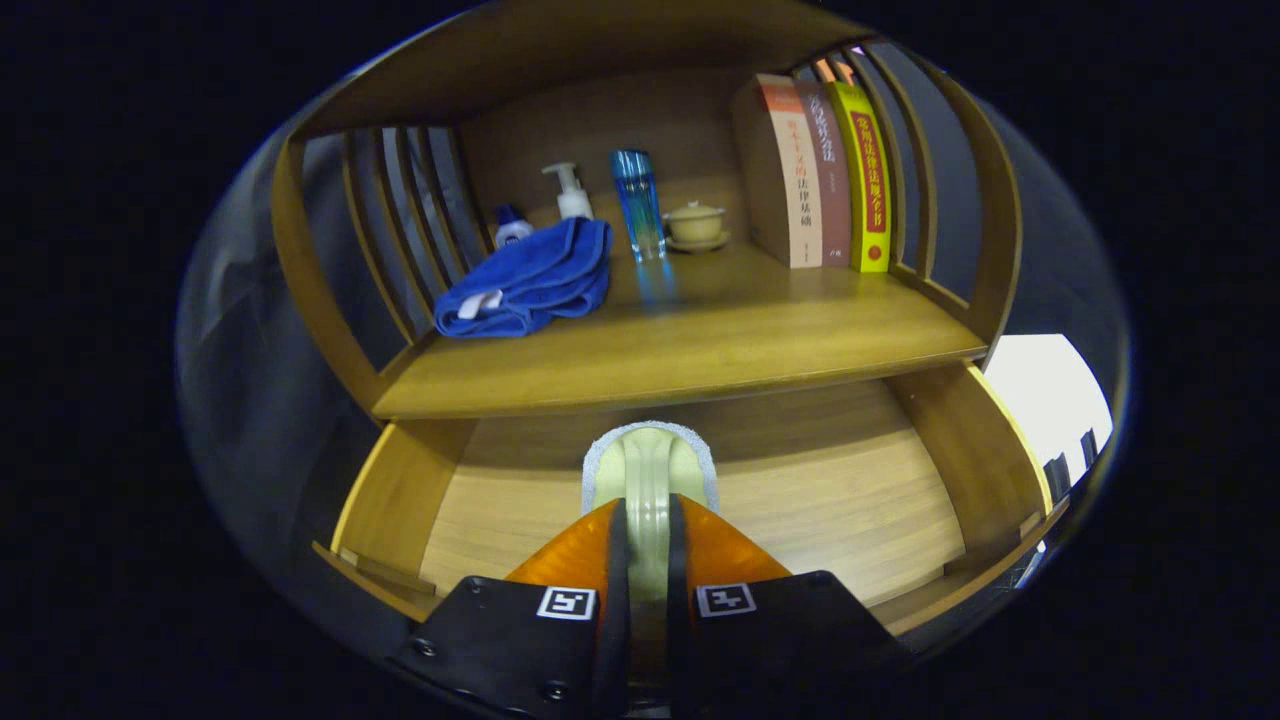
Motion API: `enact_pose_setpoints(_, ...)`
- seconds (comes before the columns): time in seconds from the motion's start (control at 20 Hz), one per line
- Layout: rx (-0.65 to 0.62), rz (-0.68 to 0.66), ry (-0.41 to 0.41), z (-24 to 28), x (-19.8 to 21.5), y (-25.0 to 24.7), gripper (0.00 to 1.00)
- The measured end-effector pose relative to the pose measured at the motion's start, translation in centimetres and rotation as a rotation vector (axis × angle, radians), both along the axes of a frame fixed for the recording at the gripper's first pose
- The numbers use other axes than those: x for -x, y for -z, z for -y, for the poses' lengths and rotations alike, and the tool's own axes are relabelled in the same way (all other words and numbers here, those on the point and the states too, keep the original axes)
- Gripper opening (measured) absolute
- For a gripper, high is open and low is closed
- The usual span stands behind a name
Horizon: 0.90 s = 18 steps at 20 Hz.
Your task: Pull open the drawer, take out the items inside it, and place them on the countertop above the cabinet.
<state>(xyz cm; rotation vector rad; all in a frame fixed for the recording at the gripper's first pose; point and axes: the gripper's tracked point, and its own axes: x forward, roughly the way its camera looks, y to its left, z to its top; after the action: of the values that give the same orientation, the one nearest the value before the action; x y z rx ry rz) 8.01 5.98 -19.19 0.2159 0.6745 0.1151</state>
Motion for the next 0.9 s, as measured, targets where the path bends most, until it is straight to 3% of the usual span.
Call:
enact_pose_setpoints(0.25,-0.04,0.188,0.029,1.3,-0.9,-6.9,0.23)
enact_pose_setpoints(0.45,0.029,0.31,0.06,3.4,-4.1,-11.5,0.23)
enact_pose_setpoints(0.9,0.102,0.403,0.135,3.7,-13.2,-13.6,0.23)
